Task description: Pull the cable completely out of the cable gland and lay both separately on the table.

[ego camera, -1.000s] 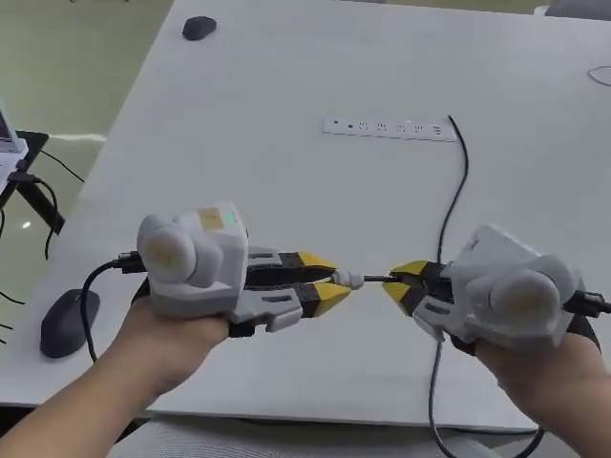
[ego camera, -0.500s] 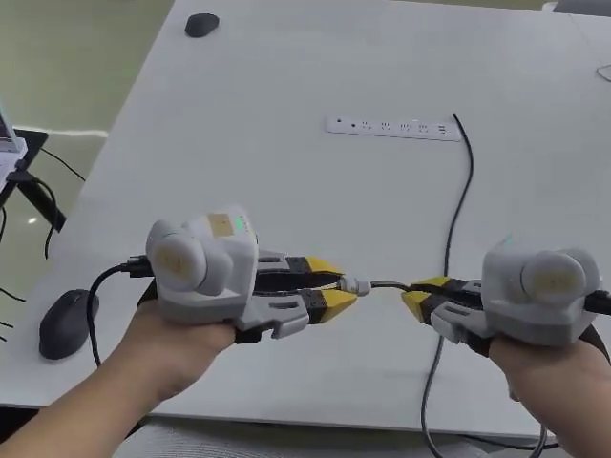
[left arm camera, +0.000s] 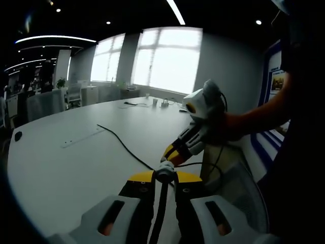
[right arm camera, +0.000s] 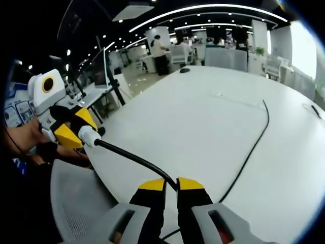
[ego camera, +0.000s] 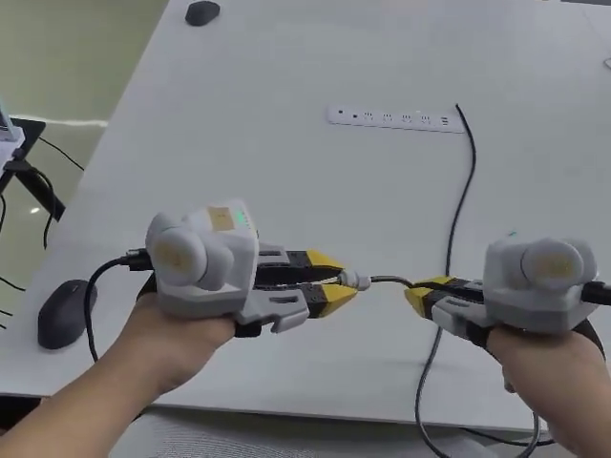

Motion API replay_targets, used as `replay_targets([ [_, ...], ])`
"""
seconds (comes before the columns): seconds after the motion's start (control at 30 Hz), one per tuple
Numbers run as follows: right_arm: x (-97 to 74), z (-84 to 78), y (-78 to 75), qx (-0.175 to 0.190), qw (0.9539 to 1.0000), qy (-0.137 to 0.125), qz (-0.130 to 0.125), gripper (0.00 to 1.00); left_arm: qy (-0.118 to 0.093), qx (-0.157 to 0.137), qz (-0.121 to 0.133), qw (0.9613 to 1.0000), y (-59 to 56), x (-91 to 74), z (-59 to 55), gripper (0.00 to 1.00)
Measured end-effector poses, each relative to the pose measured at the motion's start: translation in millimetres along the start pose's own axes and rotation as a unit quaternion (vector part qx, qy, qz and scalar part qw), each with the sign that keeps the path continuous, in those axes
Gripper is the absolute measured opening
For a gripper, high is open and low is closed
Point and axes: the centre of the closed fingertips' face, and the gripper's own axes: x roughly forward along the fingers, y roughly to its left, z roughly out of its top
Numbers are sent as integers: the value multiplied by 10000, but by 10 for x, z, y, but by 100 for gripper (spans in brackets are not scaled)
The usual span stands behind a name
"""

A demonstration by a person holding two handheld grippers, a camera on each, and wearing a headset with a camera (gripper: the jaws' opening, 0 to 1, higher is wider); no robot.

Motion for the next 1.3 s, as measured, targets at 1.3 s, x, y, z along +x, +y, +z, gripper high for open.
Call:
replay_targets([
  [1.3, -352, 330, 572, -2805, 9576, -526, 400, 22, 48, -12, -120, 9999, -108, 53, 45, 14],
])
